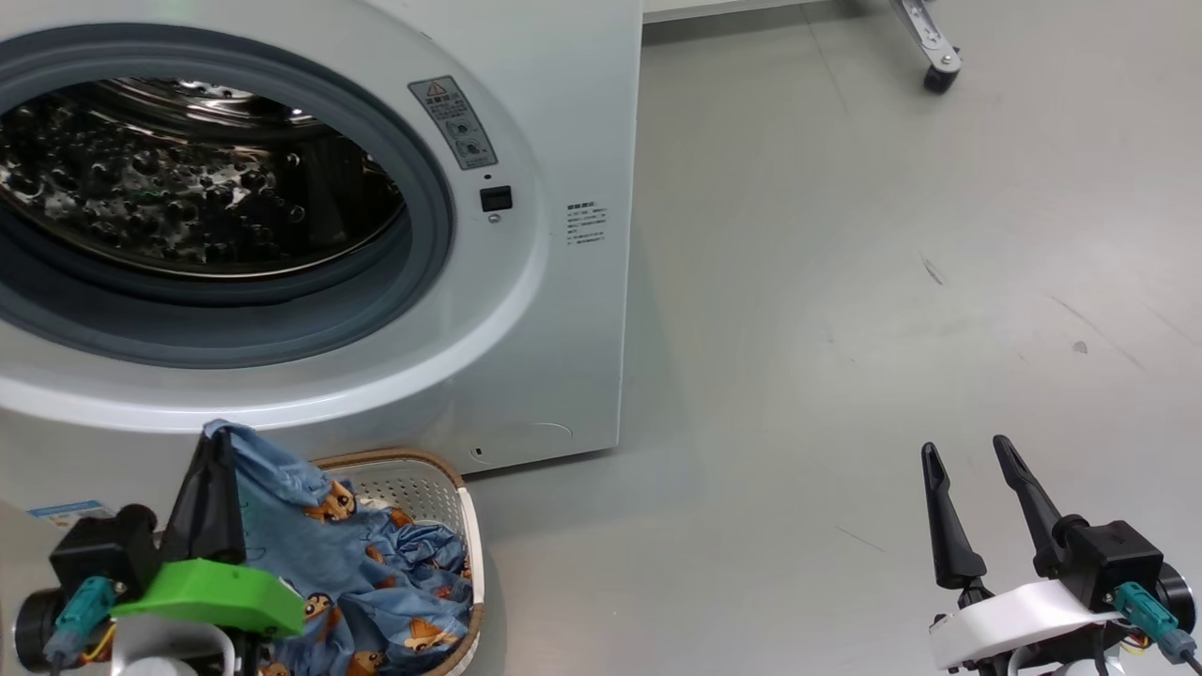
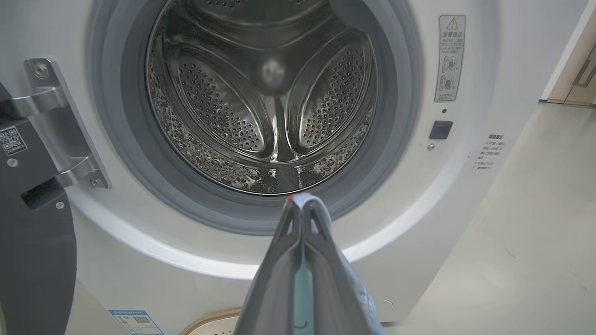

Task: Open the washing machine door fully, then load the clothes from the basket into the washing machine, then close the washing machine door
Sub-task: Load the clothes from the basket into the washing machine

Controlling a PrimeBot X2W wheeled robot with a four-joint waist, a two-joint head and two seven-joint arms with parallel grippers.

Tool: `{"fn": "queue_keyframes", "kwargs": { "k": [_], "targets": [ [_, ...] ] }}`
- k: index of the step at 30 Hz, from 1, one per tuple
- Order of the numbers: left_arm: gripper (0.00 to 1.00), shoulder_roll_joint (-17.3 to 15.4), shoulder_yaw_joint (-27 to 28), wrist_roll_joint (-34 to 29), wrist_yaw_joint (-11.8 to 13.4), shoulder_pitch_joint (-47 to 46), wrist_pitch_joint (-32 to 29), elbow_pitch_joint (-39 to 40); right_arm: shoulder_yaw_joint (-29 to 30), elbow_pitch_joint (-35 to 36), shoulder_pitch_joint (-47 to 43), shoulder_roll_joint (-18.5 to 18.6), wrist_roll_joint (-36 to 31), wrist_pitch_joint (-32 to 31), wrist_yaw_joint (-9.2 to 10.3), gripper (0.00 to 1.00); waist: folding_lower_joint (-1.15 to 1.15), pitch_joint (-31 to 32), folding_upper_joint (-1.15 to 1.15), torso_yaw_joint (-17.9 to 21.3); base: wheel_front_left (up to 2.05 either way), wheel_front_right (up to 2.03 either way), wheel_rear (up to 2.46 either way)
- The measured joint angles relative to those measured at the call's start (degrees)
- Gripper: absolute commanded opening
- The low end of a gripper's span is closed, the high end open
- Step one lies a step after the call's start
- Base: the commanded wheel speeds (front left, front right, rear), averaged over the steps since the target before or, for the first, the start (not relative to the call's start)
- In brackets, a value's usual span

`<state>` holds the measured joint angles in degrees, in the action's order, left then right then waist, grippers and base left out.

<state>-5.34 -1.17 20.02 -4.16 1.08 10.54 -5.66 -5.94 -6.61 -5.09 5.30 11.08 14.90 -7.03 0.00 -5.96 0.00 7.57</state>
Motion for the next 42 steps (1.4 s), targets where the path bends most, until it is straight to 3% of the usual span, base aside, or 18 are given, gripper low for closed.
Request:
{"fn": "queue_keyframes", "kwargs": {
  "k": [23,29,42],
  "targets": [
    [0.0,-8.5,6.8,0.0,3.3,-18.6,-7.6,-6.9,-2.0,-0.7,3.9,-1.8,0.5,0.0,0.0,1.0,0.0,-7.4,0.0,10.4,0.0,0.0,0.0],
    [0.0,-10.6,6.9,-0.3,3.3,-25.4,-9.2,-8.4,-2.2,-0.7,5.2,-1.8,0.5,0.0,0.0,1.0,0.0,-10.5,0.0,11.4,0.0,0.0,0.0],
    [0.0,-11.4,8.5,-0.3,4.5,-36.7,-8.1,-14.8,-4.4,-0.6,8.6,-1.6,0.2,0.0,0.0,1.0,0.01,-17.6,0.0,11.3,0.0,0.0,0.0]
  ]
}}
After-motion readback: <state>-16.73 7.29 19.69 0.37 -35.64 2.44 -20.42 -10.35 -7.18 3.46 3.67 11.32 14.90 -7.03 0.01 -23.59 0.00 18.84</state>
